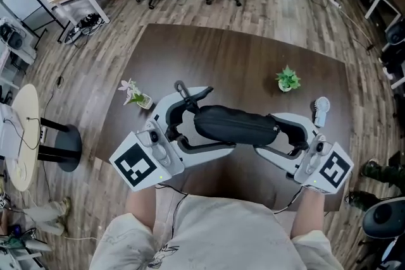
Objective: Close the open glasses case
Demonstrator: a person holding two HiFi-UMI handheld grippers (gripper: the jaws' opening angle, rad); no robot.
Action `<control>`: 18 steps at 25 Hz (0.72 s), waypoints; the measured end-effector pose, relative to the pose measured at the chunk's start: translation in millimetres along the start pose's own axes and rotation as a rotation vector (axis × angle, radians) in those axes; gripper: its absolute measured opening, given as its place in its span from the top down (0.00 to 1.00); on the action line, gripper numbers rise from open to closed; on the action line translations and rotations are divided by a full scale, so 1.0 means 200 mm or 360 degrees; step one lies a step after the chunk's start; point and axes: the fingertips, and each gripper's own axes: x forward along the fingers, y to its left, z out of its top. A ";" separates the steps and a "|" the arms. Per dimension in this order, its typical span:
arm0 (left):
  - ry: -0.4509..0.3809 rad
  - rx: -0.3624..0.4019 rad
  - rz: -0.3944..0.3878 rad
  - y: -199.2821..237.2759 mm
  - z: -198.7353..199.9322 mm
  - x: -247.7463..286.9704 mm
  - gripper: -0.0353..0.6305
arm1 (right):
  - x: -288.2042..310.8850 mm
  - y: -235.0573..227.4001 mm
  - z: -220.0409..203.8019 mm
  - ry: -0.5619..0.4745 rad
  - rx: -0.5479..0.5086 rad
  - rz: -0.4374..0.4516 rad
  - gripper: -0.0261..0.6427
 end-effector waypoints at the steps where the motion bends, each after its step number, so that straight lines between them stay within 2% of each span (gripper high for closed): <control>1: 0.0086 0.0044 0.0034 0.02 -0.04 -0.02 0.31 | 0.00 -0.01 -0.01 0.0041 -0.0034 -0.0026 0.59; 5: 0.0370 0.0225 0.0098 0.06 -0.13 -0.07 0.27 | 0.03 -0.02 -0.04 0.0149 -0.0121 -0.0083 0.60; 9: 0.0546 0.0398 0.0117 0.09 -0.17 -0.10 0.25 | 0.05 -0.03 -0.07 0.0223 -0.0175 -0.0134 0.60; 11: 0.0602 0.0414 0.0152 0.13 -0.17 -0.15 0.25 | 0.06 -0.04 -0.09 0.0247 -0.0202 -0.0150 0.60; 13: 0.0632 0.0374 0.0181 0.14 -0.18 -0.19 0.25 | 0.07 -0.05 -0.08 0.0235 -0.0209 -0.0158 0.60; 15: 0.0661 0.0353 0.0144 0.10 -0.20 -0.18 0.26 | 0.08 -0.05 -0.08 0.0231 -0.0223 -0.0168 0.60; 16: 0.0676 0.0367 0.0101 0.06 -0.22 -0.15 0.26 | 0.08 -0.05 -0.10 0.0287 -0.0248 -0.0169 0.60; 18: 0.0695 0.0427 -0.0001 -0.02 -0.26 -0.06 0.26 | 0.06 -0.05 -0.22 0.0579 -0.0344 -0.0135 0.60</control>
